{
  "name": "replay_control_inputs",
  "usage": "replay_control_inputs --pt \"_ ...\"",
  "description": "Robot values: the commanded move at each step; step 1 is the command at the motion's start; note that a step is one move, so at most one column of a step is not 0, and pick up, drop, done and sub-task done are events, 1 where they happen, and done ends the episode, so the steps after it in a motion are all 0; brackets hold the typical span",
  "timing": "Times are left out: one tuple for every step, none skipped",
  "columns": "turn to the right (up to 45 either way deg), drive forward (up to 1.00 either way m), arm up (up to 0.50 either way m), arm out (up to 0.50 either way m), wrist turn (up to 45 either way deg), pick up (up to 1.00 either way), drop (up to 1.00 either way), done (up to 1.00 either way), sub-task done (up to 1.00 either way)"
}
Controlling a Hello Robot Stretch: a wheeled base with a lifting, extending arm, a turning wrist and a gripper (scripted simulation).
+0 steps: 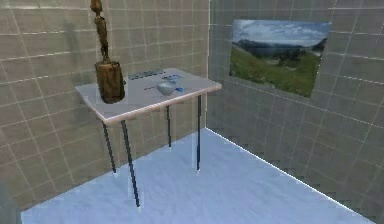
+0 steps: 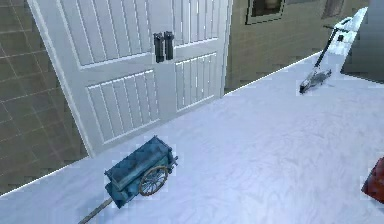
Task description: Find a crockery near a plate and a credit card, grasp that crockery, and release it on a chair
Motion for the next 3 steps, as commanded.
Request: replay_control_inputs --pt "0.0 0.55 0.00 0.00 0.0 0.00 0.00 0.00 0.00" --pt "6.0 0.00 0.00 0.00 0.0 0.00 0.00 0.00 0.00" --pt "0.0 0.05 0.00 0.00 0.0 0.00 0.00 0.00 0.00"
